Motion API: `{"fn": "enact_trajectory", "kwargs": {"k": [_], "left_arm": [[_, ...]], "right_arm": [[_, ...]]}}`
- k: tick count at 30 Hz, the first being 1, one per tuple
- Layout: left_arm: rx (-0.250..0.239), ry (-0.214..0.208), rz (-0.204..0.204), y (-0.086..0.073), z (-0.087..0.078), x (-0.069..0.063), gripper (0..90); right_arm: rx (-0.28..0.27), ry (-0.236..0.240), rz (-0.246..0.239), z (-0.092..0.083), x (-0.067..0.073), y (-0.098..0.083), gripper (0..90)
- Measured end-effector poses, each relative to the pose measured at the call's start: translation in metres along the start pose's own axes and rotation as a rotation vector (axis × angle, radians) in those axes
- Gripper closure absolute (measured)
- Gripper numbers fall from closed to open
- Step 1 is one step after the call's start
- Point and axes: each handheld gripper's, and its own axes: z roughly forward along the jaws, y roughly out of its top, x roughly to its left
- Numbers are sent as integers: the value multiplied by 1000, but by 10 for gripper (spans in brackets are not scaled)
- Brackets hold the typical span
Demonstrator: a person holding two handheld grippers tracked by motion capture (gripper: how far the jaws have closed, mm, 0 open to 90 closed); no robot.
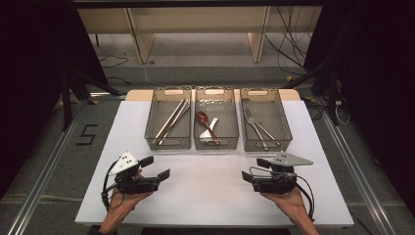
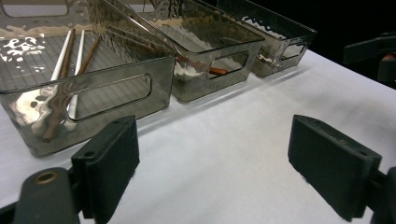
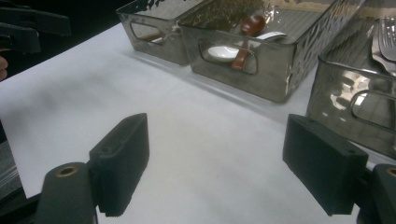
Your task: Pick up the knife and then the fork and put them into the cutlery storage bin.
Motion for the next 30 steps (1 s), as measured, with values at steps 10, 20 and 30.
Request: {"fn": "enact_trajectory", "kwargs": {"k": [10,20,30], "left_arm": [[6,-14,7,-1,-1,-1,160],[10,-17,7,-1,0,-1,160],[9,-17,5,-1,0,-1,160]], "right_arm": [[-7,-18,12,-8,-1,-11,229],[-22,-30,13,-11,-2,-12,210],[-24,-32,3,-10,-2,-11,211]]}}
